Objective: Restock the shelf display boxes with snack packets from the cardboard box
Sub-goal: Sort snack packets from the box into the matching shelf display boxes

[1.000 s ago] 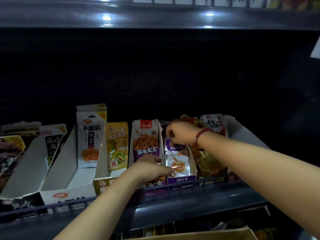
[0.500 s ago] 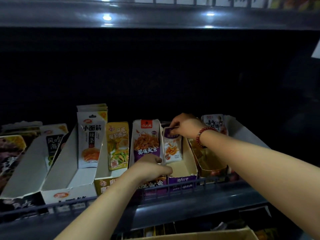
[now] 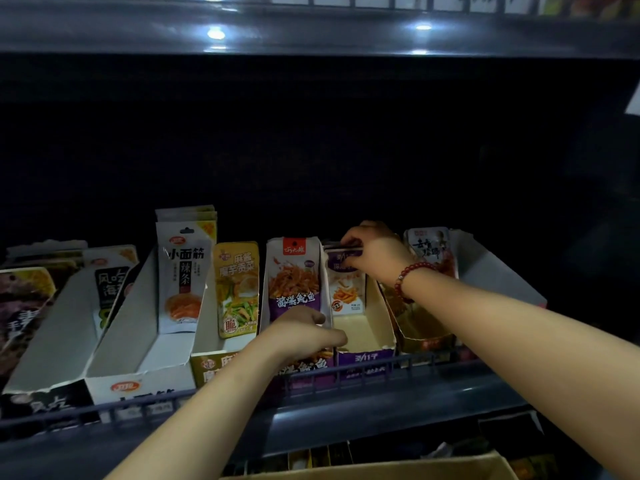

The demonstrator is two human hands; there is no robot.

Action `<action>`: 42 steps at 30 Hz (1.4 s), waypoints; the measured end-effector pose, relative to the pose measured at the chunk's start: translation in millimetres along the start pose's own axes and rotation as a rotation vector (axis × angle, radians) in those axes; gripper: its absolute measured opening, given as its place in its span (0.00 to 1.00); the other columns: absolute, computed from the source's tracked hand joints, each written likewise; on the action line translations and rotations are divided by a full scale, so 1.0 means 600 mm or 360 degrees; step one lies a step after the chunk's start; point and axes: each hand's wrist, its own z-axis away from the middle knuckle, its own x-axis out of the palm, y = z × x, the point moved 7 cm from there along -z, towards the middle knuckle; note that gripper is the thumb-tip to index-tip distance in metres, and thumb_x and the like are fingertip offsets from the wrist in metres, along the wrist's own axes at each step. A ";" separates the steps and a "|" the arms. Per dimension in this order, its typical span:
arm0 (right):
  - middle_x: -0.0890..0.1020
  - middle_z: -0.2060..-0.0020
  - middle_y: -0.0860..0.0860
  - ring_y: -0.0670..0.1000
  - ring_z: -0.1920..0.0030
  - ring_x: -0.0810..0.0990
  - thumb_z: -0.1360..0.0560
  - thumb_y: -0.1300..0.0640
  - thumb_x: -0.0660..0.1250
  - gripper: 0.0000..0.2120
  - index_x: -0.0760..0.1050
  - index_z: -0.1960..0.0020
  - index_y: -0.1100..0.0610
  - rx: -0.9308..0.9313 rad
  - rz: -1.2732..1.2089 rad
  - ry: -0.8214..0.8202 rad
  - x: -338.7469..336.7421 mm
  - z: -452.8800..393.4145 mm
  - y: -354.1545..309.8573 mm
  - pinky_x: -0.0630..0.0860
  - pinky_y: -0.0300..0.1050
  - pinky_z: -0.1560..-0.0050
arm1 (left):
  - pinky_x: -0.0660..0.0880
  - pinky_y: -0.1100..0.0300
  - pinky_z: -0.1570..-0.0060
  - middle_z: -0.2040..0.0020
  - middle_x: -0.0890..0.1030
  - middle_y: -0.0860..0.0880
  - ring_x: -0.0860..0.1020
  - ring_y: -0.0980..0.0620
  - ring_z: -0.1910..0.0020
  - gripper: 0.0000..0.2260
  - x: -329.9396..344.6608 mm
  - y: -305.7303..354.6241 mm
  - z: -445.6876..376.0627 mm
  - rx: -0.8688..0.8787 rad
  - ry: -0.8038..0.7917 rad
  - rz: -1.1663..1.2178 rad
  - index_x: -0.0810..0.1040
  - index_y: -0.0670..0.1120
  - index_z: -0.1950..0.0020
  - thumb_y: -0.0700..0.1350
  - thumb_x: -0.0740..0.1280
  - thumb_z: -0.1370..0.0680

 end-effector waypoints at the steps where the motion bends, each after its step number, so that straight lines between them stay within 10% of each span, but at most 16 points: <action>1: 0.72 0.41 0.50 0.51 0.38 0.69 0.27 0.55 0.71 0.18 0.75 0.38 0.52 -0.0014 -0.0006 0.0015 -0.001 0.001 0.000 0.67 0.40 0.42 | 0.73 0.58 0.45 0.34 0.76 0.46 0.76 0.48 0.39 0.30 0.001 -0.001 -0.001 0.0000 -0.0008 0.0008 0.71 0.47 0.28 0.53 0.72 0.28; 13: 0.72 0.40 0.50 0.52 0.35 0.66 0.24 0.52 0.68 0.16 0.76 0.37 0.51 0.0038 -0.0065 0.0160 -0.005 0.005 0.025 0.67 0.45 0.37 | 0.69 0.57 0.36 0.31 0.74 0.47 0.74 0.48 0.35 0.31 -0.006 0.011 0.008 0.0085 0.0163 -0.0063 0.67 0.47 0.26 0.63 0.63 0.23; 19: 0.74 0.42 0.50 0.52 0.38 0.69 0.26 0.51 0.69 0.15 0.78 0.39 0.50 0.0000 -0.0232 0.0298 -0.026 0.043 0.012 0.70 0.46 0.41 | 0.73 0.59 0.57 0.58 0.81 0.51 0.80 0.49 0.54 0.14 -0.026 0.049 0.053 0.0366 0.0481 -0.0165 0.77 0.50 0.43 0.56 0.58 0.18; 27: 0.74 0.46 0.44 0.43 0.45 0.71 0.25 0.48 0.67 0.14 0.77 0.40 0.47 -0.0087 -0.0483 0.0190 -0.080 0.218 -0.038 0.67 0.37 0.46 | 0.73 0.54 0.39 0.36 0.77 0.47 0.76 0.48 0.39 0.18 -0.022 0.090 0.186 0.0570 0.0917 -0.0403 0.73 0.46 0.31 0.49 0.59 0.19; 38: 0.72 0.52 0.34 0.35 0.50 0.67 0.25 0.49 0.67 0.10 0.77 0.43 0.42 -0.0002 -0.0407 -0.0357 -0.088 0.512 0.010 0.65 0.36 0.48 | 0.66 0.72 0.52 0.41 0.78 0.55 0.74 0.62 0.49 0.13 0.162 0.018 0.350 0.0311 0.0440 -0.0087 0.78 0.52 0.37 0.45 0.63 0.21; 42: 0.70 0.38 0.39 0.44 0.35 0.62 0.24 0.46 0.66 0.15 0.73 0.38 0.41 0.0118 -0.0259 -0.0556 -0.064 0.591 0.046 0.60 0.47 0.30 | 0.69 0.68 0.61 0.46 0.80 0.53 0.75 0.60 0.58 0.12 0.256 -0.047 0.359 0.0049 0.0066 -0.0024 0.78 0.51 0.39 0.46 0.62 0.20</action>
